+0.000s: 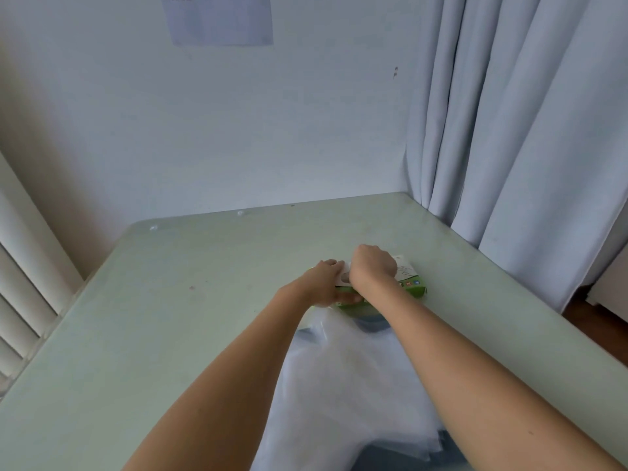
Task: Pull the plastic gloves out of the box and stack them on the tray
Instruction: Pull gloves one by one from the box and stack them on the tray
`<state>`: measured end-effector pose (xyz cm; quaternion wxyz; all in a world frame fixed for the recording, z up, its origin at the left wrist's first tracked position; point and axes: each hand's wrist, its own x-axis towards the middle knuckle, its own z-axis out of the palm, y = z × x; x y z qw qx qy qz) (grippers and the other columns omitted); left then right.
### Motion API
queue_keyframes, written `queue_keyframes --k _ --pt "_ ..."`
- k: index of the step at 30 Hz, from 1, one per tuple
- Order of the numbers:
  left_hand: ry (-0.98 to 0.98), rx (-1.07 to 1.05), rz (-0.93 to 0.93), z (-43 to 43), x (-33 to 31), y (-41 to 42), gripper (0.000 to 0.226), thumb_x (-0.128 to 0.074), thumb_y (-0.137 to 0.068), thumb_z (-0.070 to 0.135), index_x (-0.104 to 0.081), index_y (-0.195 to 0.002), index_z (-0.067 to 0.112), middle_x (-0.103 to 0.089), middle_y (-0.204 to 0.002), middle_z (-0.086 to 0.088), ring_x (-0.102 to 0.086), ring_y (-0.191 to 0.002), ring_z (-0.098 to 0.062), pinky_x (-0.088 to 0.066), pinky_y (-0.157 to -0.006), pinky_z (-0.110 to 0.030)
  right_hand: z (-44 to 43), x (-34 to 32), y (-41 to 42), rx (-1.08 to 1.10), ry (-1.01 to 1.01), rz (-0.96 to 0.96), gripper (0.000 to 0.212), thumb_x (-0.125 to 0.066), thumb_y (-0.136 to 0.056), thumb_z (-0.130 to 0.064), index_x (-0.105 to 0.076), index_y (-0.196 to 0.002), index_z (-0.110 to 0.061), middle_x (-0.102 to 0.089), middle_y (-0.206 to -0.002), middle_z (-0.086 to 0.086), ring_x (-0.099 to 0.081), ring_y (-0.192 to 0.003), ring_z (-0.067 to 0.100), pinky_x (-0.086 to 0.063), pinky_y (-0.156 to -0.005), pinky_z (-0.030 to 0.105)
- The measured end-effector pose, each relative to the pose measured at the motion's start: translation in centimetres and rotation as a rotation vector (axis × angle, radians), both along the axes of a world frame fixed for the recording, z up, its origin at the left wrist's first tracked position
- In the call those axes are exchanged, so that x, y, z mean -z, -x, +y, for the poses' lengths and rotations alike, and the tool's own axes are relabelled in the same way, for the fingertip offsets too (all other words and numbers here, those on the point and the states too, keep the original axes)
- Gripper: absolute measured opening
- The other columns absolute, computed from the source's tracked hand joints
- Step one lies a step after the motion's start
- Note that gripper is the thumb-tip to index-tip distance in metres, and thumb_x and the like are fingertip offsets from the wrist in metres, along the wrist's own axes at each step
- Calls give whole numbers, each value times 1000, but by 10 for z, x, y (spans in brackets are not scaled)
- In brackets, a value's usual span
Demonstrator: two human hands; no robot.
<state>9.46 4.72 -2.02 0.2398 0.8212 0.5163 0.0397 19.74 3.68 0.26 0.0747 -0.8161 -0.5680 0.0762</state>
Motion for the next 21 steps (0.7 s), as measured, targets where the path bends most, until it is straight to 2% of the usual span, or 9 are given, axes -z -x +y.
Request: queue_keyframes --k 7,10,12,14,15,16,18,20,21 --pt "-1 -30 -41 0 2 -1 57 -70 -81 45 -49 -125 15 -47 -128 -4 -50 -113 -26 -43 -95 -39 -8 -5 -6 -29 -86 67 22 -67 -87 -16 -61 -105 -5 -63 -109 10 -60 -104 28 -42 -69 29" --pt "11 -48 -50 -1 -1 -2 69 -72 -80 45 -43 -135 14 -42 -140 -6 -46 -121 -27 -41 -100 -39 -5 -11 -15 -77 -134 134 6 -60 -90 -12 -63 -91 -6 -64 -93 12 -63 -92 29 -42 -65 27" --pt "15 -49 -49 -2 -1 -2 78 -70 -82 43 -34 -144 13 -33 -149 -6 -38 -131 -27 -36 -105 -37 -3 -15 -26 -110 -141 245 23 -60 -89 -13 -53 -67 -8 -55 -70 9 -56 -70 26 -35 -56 25" --pt "16 -58 -50 -2 -1 -3 84 -69 -84 42 -24 -149 12 -25 -154 -6 -30 -138 -25 -30 -110 -35 -7 -20 -35 -142 -104 379 34 -60 -89 -14 -48 -58 -7 -47 -59 10 -46 -61 26 -32 -51 29" --pt "12 -62 -48 -2 -1 -3 87 -68 -84 42 -20 -150 12 -22 -155 -6 -27 -140 -24 -28 -111 -35 -9 -22 -38 -151 -95 464 28 -61 -89 -13 -58 -65 -1 -55 -66 17 -54 -68 30 -38 -57 30" --pt "10 -65 -47 -2 0 -3 89 -68 -84 43 -18 -151 12 -21 -156 -6 -26 -141 -23 -26 -112 -34 -11 -22 -40 -158 -92 544 24 -61 -90 -14 -66 -82 8 -64 -86 24 -61 -84 34 -45 -68 31" --pt "13 -70 -45 -1 -1 -3 91 -68 -84 44 -17 -152 12 -20 -157 -5 -24 -142 -23 -24 -113 -34 -15 -23 -43 -153 -92 647 36 -62 -91 -17 -61 -111 14 -60 -119 27 -61 -104 32 -45 -82 33" --pt "30 -74 -58 0 0 -3 91 -69 -83 44 -18 -152 13 -21 -156 -5 -26 -141 -23 -25 -114 -35 -16 -25 -48 -154 -123 711 38 -61 -92 -17 -59 -115 13 -63 -115 26 -62 -98 32 -46 -78 32" --pt "40 -76 -71 2 1 -3 90 -71 -82 44 -21 -151 14 -23 -155 -4 -29 -140 -23 -27 -114 -35 -17 -31 -51 -156 -157 746 35 -60 -92 -17 -62 -114 11 -67 -99 20 -62 -87 29 -45 -71 29"
